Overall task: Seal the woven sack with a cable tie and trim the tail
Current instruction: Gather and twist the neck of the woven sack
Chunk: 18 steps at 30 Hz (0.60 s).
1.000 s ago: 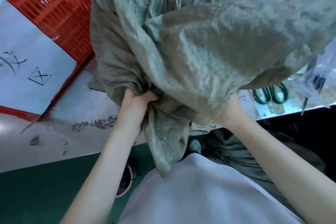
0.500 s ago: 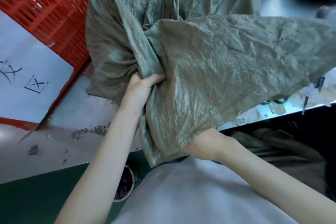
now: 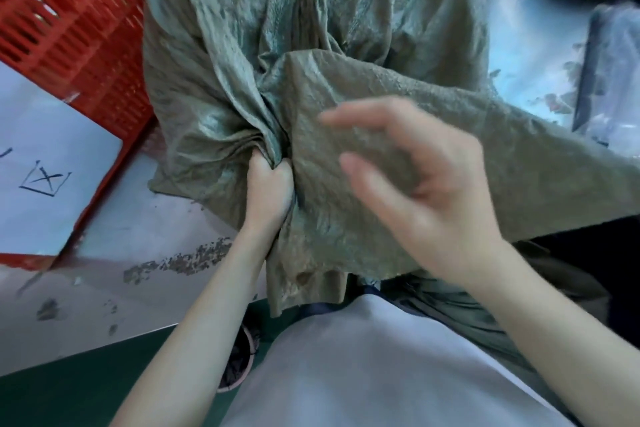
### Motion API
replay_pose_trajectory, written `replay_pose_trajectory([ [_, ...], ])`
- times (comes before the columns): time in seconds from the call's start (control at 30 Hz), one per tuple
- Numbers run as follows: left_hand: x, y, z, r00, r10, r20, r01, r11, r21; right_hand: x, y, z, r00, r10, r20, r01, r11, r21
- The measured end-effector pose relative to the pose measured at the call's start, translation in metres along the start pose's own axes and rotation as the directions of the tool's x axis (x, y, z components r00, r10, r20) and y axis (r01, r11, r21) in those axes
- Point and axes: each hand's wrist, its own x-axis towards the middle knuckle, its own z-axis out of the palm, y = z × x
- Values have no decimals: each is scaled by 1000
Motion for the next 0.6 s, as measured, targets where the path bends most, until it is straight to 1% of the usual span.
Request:
replay_pose_trajectory([
  [0.03,-1,2,-1,1000,-17,-21,16,1000,-6,5,7,-1,999,0,-49,-6,993,-114],
  [0.07,-2,0,-2,998,-45,-45,43,998,-45,10,14,-2,997,37,-62,-49,978,-205],
  [0.13,-6,2,-3,991,-105,-79,95,987,-131,18,26,-3,978,206,-25,-201,911,-361],
  [0.2,-10,4,-6,991,-124,-58,109,969,-220,21,40,-1,918,392,56,-315,810,-494],
  [0.23,-13,7,-8,992,-122,-13,115,960,-254,20,45,0,887,454,84,-359,792,-494],
  [0.27,-13,6,-9,994,-109,29,113,951,-289,20,49,3,862,494,110,-401,799,-448],
  [0.33,-11,10,-10,991,-78,105,109,934,-341,17,54,10,821,539,186,-483,831,-276],
  [0.4,-9,12,-9,981,-90,171,149,915,-375,13,51,21,785,538,309,-514,843,-162],
  [0.43,-8,13,-8,976,-94,197,164,912,-377,10,50,28,775,524,354,-507,849,-148],
  [0.47,-7,13,-8,973,-91,214,170,908,-383,6,49,35,780,510,362,-480,859,-175],
  [0.5,-7,14,-7,972,-88,219,169,907,-386,4,50,40,808,497,316,-435,866,-248],
  [0.53,-6,12,-8,972,-79,220,164,902,-398,4,52,43,839,490,235,-396,848,-352],
  [0.57,-6,11,-8,974,-72,212,154,903,-401,6,55,43,859,489,152,-385,812,-439],
  [0.6,-5,9,-9,979,-67,192,138,913,-384,9,58,40,862,499,91,-402,781,-478],
])
